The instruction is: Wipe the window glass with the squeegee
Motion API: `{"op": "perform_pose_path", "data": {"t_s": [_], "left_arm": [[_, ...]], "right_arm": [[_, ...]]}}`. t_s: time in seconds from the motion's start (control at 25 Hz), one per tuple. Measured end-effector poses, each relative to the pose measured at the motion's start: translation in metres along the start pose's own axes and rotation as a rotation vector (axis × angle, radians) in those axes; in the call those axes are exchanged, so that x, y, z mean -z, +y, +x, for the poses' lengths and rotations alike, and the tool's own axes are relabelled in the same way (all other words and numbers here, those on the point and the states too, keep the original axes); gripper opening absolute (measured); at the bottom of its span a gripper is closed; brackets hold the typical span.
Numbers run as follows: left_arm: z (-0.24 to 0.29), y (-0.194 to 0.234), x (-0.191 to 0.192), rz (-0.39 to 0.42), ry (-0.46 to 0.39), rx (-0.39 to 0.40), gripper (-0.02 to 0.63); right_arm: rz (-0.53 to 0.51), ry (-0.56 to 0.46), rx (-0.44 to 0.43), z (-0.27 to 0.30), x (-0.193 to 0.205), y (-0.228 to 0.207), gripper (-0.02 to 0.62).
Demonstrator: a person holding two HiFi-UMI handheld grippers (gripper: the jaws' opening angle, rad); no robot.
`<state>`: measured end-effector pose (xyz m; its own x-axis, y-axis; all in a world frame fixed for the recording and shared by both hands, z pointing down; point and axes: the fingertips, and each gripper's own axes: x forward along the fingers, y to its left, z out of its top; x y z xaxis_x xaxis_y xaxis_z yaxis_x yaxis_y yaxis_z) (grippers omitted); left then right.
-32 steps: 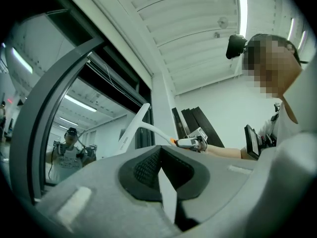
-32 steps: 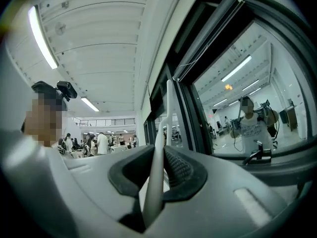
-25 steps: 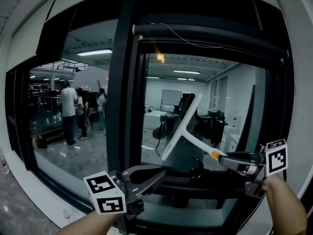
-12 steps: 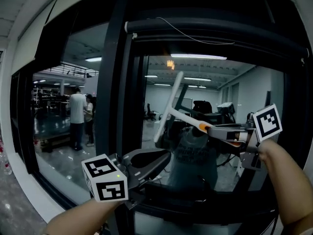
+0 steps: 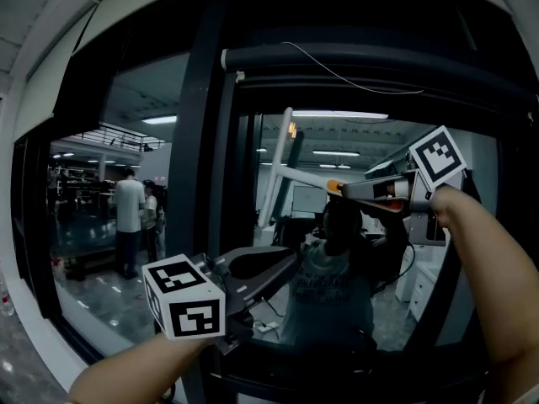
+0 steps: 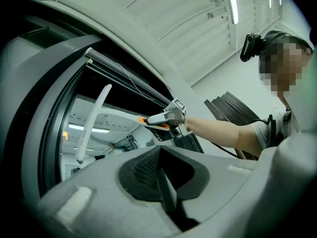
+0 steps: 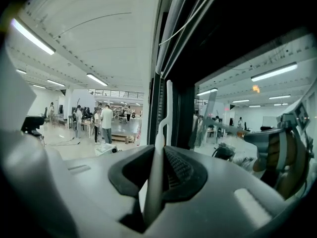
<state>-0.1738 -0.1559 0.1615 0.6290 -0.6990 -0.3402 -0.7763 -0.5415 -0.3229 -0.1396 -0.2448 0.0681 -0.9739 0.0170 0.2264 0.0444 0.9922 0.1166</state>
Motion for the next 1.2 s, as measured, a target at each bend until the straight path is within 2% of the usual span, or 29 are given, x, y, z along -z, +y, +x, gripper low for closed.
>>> {"op": "perform_pose_path", "data": {"t_s": [0.08, 0.24, 0.32, 0.6, 1.0, 1.2], "left_arm": [[0.0, 0.012, -0.007, -0.003, -0.007, 0.004, 0.0], [-0.001, 0.068, -0.044, 0.004, -0.022, -0.01, 0.0], [0.001, 0.08, -0.051, 0.01, -0.023, -0.016, 0.0], [0.006, 0.075, -0.043, 0.045, -0.038, -0.012, 0.0], [0.0, 0.084, -0.047, 0.053, -0.068, -0.041, 0.0], [0.001, 0.09, -0.041, 0.043, -0.057, -0.048, 0.0]], "right_arm": [[-0.03, 0.019, 0.016, 0.012, -0.018, -0.003, 0.061], [-0.129, 0.085, 0.012, 0.053, -0.083, -0.014, 0.061], [-0.162, 0.116, 0.007, 0.061, -0.097, -0.016, 0.061], [-0.156, 0.138, -0.009, 0.063, -0.094, -0.016, 0.061], [-0.062, 0.118, -0.024, 0.061, -0.092, -0.026, 0.069], [-0.085, 0.123, -0.025, 0.061, -0.093, -0.027, 0.069]]}}
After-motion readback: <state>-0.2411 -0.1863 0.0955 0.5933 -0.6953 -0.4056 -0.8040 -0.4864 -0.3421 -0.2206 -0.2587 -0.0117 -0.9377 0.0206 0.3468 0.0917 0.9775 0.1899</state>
